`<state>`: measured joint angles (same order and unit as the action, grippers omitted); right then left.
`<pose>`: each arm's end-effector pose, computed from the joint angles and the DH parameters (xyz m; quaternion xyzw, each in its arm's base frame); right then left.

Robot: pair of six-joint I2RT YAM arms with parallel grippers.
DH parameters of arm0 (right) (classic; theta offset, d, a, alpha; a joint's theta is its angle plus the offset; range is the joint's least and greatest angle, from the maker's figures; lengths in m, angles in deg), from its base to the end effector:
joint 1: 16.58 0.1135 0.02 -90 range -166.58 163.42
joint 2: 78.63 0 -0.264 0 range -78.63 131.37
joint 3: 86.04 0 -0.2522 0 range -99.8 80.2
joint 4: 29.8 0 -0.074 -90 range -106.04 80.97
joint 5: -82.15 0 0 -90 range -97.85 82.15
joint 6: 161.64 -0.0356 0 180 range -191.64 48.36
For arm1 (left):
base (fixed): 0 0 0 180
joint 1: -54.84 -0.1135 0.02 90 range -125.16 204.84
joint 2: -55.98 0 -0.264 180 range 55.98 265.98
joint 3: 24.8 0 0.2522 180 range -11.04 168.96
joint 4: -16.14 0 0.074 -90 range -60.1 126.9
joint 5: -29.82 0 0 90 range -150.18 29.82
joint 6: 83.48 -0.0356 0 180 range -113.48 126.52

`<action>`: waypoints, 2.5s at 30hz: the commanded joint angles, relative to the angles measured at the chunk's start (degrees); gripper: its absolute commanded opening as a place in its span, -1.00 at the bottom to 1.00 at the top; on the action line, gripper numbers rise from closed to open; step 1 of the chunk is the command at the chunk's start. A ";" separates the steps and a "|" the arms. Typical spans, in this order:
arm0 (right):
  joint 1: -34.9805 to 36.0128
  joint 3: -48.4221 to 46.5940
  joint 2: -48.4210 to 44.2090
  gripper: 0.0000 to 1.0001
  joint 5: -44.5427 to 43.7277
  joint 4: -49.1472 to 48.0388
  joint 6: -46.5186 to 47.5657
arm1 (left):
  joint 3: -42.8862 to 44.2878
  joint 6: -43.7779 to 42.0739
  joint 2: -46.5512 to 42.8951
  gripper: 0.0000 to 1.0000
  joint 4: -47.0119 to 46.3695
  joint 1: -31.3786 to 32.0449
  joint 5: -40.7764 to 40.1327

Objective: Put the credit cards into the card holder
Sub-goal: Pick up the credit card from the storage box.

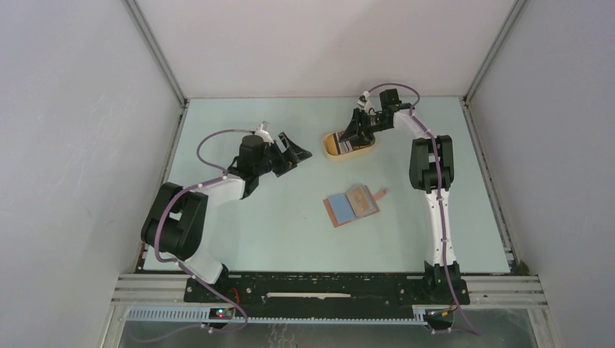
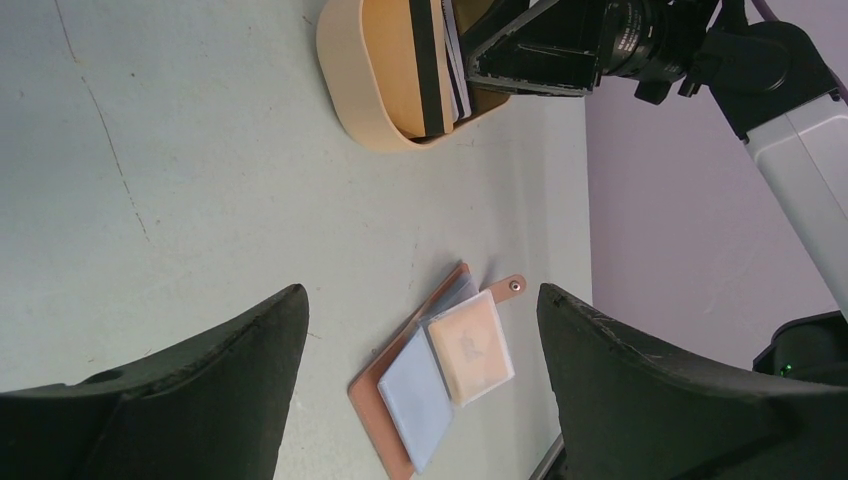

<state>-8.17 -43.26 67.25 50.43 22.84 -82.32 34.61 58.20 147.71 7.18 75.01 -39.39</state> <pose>0.5223 0.1078 0.1423 -0.1039 0.8484 0.5011 0.1353 0.3144 -0.1290 0.2000 -0.1278 0.8179 -0.4391 0.3491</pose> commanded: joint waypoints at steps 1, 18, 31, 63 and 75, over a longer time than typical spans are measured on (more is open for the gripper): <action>-0.95 -1.37 -2.28 0.26 3.00 -1.04 -1.23 | 2.60 0.61 0.47 0.78 -2.14 -0.38 1.25; -2.46 -1.26 -3.17 0.16 0.68 0.65 0.67 | 2.77 0.70 0.83 0.78 -2.25 -0.38 1.78; -3.35 -1.61 -2.72 -0.06 -3.30 2.46 2.72 | 2.79 0.70 1.13 0.78 -2.29 -0.38 1.97; -4.97 -1.08 -4.06 -0.73 -5.31 3.95 4.38 | 2.60 0.91 1.24 0.78 -2.67 -0.37 2.25; -5.72 -0.30 -8.22 -1.00 -10.29 4.98 7.93 | 2.74 -0.38 0.30 0.78 -2.24 -0.47 2.33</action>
<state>-13.18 -43.17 65.81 42.28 27.01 -77.05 34.61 58.62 148.69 6.78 75.01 -38.29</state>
